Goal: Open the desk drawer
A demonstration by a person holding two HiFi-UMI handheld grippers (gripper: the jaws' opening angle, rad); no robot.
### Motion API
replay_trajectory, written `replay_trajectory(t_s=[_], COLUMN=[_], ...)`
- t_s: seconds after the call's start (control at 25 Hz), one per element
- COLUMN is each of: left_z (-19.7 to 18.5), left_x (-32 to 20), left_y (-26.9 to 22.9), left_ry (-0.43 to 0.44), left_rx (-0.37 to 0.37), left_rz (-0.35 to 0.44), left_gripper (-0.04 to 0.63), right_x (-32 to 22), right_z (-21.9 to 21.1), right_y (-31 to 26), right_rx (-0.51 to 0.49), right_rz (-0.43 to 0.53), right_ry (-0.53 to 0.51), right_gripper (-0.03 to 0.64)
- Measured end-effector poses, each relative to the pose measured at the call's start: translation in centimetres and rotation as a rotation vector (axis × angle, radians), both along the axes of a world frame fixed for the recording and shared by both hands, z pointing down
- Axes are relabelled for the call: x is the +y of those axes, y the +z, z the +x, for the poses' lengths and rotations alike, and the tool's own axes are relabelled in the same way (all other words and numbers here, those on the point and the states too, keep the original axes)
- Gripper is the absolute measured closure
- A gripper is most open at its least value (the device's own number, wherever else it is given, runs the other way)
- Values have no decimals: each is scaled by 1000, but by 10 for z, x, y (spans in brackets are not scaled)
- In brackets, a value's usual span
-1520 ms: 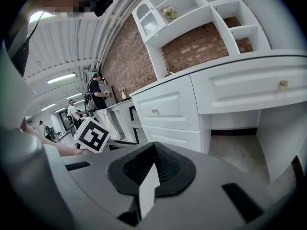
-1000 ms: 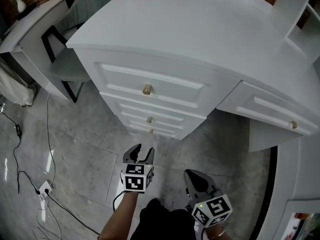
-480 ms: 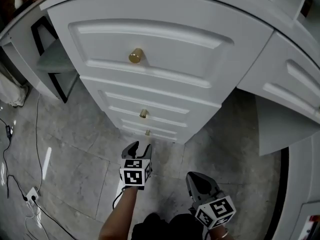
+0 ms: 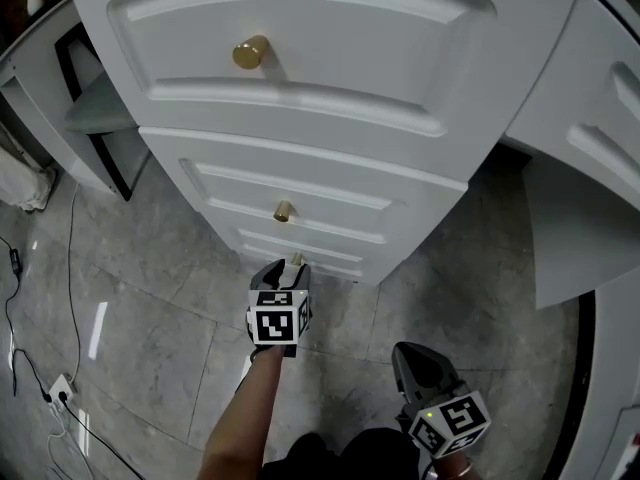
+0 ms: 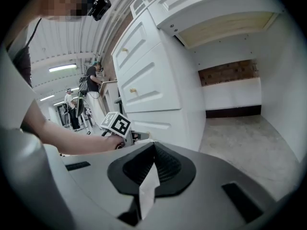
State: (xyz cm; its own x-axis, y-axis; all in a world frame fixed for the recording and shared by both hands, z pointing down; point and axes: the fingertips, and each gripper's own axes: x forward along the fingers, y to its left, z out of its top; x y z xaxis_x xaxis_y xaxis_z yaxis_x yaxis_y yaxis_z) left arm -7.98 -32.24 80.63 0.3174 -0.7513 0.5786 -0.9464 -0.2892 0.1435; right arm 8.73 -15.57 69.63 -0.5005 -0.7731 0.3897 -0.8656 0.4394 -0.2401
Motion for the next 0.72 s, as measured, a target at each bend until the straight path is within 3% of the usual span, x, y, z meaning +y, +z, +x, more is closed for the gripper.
replay_trajectory(t_s=[0.16,0.28,0.72], left_z=[3,4,0], left_x=[-9,-12,3], left_y=[-2,-3,-4], left_ry=[2,-13,-20], left_rx=[-19,-30,-45], left_rz=[8,11,7], left_gripper=[440,514,517], right_x=[-4,-5,5], right_z=[2,3,7], right_y=[-2,-5,-8], right_rx=[0,5,17], right_rz=[7,13,16], right_ry=[6,10,16], right_gripper=[612,612,612])
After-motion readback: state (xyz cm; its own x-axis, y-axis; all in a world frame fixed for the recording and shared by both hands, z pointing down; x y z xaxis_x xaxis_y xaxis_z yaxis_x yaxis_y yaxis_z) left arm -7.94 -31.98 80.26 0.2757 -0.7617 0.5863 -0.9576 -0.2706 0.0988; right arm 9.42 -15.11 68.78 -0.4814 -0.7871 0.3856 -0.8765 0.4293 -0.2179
